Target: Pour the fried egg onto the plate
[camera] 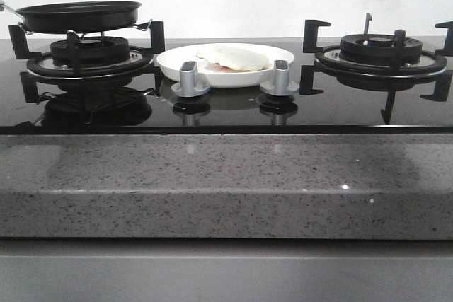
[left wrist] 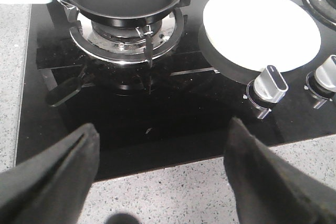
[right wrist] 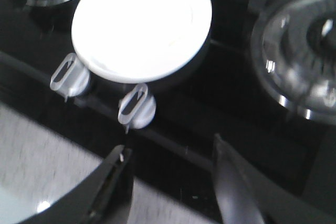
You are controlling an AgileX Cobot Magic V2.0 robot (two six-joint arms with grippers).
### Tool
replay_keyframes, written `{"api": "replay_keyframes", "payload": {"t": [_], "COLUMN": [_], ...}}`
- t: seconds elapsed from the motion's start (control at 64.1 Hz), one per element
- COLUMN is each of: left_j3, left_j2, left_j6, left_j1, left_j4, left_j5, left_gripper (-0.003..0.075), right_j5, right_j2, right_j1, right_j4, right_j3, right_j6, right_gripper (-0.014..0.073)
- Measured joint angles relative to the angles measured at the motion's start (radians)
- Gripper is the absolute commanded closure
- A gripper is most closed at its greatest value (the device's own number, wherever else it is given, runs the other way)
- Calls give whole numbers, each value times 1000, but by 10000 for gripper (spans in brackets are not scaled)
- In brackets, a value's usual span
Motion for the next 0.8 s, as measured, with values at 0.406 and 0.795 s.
{"api": "replay_keyframes", "payload": {"t": [0.406, 0.795], "left_j3": [0, 0], "left_j2": [0, 5], "left_j6": [0, 0], "left_j1": [0, 0], "left_j4": [0, 0], "left_j5": [0, 0], "left_gripper": [229, 230], "right_j5": [2, 46], "right_j2": [-435, -706], "right_j1": [0, 0], "right_j4": [-3, -5], "right_j3": [391, 530], "right_j6": [33, 38], "right_gripper": [212, 225]}}
